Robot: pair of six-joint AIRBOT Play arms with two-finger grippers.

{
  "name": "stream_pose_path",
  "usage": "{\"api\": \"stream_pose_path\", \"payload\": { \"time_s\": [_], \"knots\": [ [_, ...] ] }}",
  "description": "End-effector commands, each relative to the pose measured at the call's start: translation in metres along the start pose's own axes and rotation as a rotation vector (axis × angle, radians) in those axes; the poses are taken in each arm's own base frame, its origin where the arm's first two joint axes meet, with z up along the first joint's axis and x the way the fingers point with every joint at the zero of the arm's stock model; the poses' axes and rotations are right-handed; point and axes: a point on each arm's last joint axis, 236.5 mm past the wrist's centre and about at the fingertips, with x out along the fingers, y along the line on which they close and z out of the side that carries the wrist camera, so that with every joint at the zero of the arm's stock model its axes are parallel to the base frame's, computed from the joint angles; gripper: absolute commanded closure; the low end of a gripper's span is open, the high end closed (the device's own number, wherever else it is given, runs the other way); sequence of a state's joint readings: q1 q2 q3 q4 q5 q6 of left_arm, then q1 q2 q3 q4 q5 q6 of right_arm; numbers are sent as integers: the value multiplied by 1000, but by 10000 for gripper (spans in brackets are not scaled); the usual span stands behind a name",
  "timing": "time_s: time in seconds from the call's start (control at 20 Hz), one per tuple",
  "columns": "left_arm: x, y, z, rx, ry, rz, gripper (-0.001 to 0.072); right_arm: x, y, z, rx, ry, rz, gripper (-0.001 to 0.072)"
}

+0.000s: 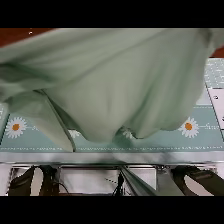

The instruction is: Fold the shirts.

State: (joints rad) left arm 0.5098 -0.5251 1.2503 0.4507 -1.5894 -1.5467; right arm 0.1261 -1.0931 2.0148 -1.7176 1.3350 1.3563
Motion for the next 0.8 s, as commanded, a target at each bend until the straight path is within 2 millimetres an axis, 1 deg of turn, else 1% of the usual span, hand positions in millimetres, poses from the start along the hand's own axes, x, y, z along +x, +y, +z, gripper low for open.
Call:
{"api": "stream_pose_path", "payload": {
  "time_s": [0.0, 0.05, 0.1, 0.15, 0.25, 0.3, 0.35, 0.4, 0.5, 0.6, 0.7, 0.75],
  "knots": [
    [29, 58, -23, -183, 68, -4, 681, 95, 47, -30, -10, 151, 143, 689],
    [38, 77, -24, -221, 55, 1, 681, 131, 61, -40, -3, 181, 178, 689],
    [46, 98, -21, -241, 24, 14, 681, 168, 78, -51, 11, 207, 215, 689],
    [53, 117, -17, -234, -9, 32, 681, 201, 96, -66, 29, 238, 259, 689],
    [67, 162, -10, -210, -58, 91, 681, 249, 126, -100, 64, 311, 329, 689],
    [74, 188, -10, -226, -60, 130, 681, 267, 136, -117, 79, 348, 347, 689],
    [80, 210, -14, -251, -44, 159, 681, 284, 146, -136, 91, 393, 364, 689],
    [89, 232, -25, -286, -5, 175, 681, 296, 156, -153, 113, 434, 381, 689],
    [110, 261, -53, -356, 108, 186, 681, 315, 172, -187, 163, 522, 402, 688],
    [132, 274, -76, -378, 211, 165, 681, 323, 187, -211, 184, 591, 435, 688],
    [149, 287, -89, -380, 254, 170, 681, 325, 195, -225, 195, 633, 457, 686],
    [155, 295, -91, -395, 253, 186, 680, 326, 195, -225, 195, 633, 455, 657]
  ]
}}
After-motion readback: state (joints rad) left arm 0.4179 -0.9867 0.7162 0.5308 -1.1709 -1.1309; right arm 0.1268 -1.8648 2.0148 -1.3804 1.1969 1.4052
